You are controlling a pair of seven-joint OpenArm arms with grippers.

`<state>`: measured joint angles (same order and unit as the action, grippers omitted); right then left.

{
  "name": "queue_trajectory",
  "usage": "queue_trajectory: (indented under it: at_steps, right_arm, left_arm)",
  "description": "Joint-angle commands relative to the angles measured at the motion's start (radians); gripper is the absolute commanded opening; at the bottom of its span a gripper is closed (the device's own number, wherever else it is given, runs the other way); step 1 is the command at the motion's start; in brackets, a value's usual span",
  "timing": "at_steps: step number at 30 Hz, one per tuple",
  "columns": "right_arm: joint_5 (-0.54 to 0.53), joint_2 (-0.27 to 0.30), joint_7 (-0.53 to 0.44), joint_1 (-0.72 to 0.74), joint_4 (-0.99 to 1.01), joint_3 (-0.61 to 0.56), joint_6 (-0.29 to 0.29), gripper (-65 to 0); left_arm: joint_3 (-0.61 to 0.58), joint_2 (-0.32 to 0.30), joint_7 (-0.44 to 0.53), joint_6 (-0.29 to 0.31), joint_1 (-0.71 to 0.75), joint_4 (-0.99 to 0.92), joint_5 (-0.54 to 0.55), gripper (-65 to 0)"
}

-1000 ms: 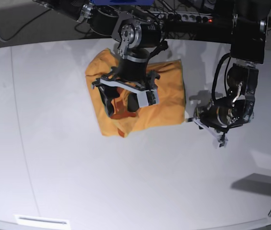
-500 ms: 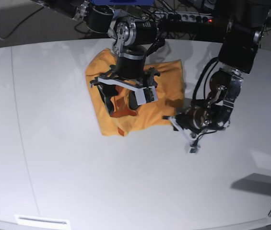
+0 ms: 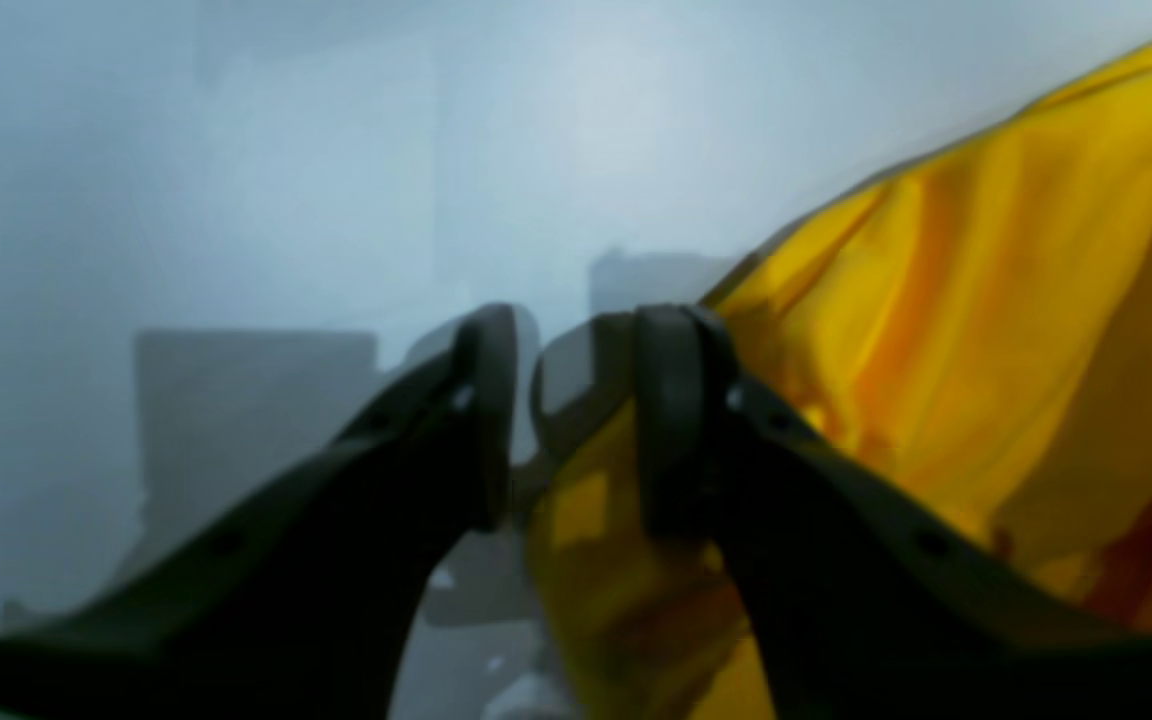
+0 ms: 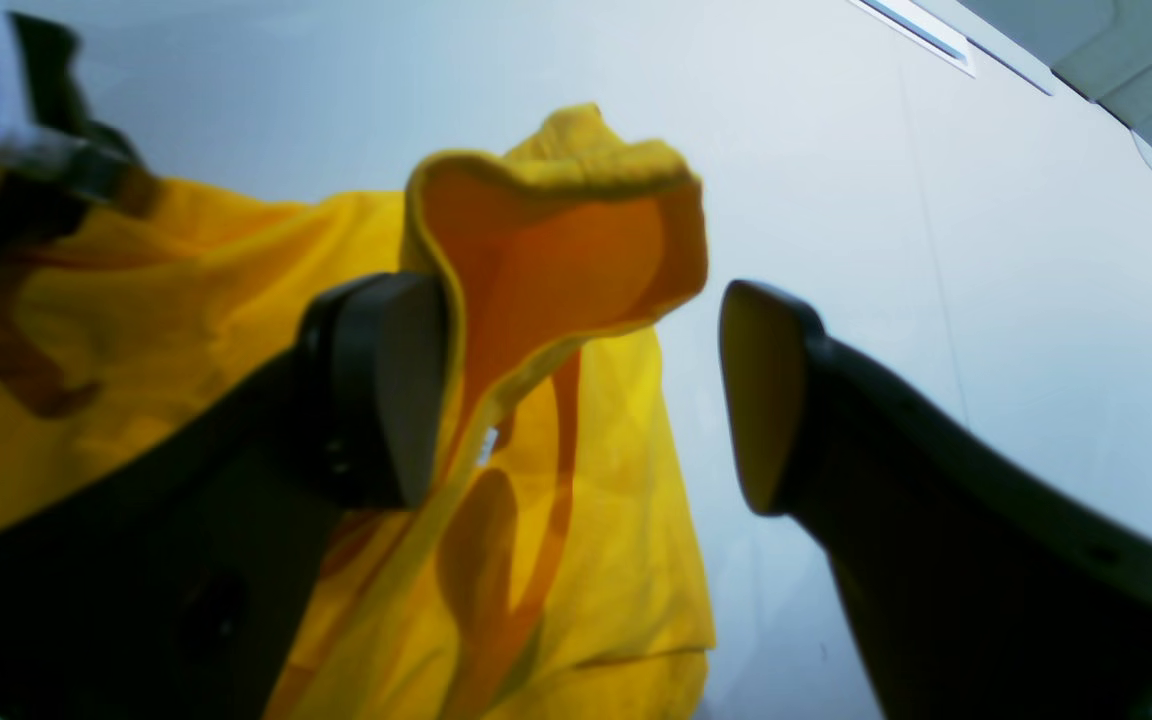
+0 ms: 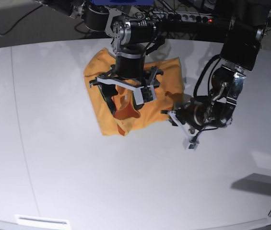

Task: Fold the T-shirt properly
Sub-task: 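Press the right gripper down on the folded bundle's middle, then raise the right gripper off the folded shirt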

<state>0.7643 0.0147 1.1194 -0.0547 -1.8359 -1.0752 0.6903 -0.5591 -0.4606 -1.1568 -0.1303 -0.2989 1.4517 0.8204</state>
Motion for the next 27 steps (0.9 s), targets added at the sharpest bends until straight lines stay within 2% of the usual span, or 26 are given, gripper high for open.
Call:
queue_trajectory:
  at_steps: [1, 8, 10, 15, 21, 27]
  right_arm:
    - [-0.009, -0.042, -0.028, -0.041, -0.055, -0.026, 0.008, -23.8]
    - [-0.004, -0.04, -0.023, -0.043, -0.055, -0.021, 0.008, -24.1]
    - [-0.006, -0.015, -0.022, -0.043, -0.052, -0.024, 0.008, -24.2]
    - [-0.006, -0.005, -0.022, -0.049, -0.052, -0.02, 0.008, -24.2]
    - [-0.004, 0.041, -0.02, -0.056, -0.051, -0.018, 0.008, -24.2]
    - [-0.002, 0.06, 0.006, -0.067, -0.051, 0.003, 0.008, -24.2]
  left_arm:
    - [0.001, -0.017, -0.036, -0.012, -0.012, -0.003, -0.02, -44.5]
    - [0.035, -0.036, -0.036, -0.012, -0.041, -0.045, -0.02, -44.5]
    - [0.043, -0.036, -0.036, -0.01, -0.047, -0.052, -0.02, -44.5]
    - [0.043, -0.037, -0.036, -0.01, -0.049, -0.052, -0.02, -44.5]
    - [0.043, -0.034, -0.036, -0.01, -0.049, -0.052, -0.02, -44.5]
    - [0.043, -0.037, -0.036, -0.01, -0.049, -0.053, -0.02, -44.5]
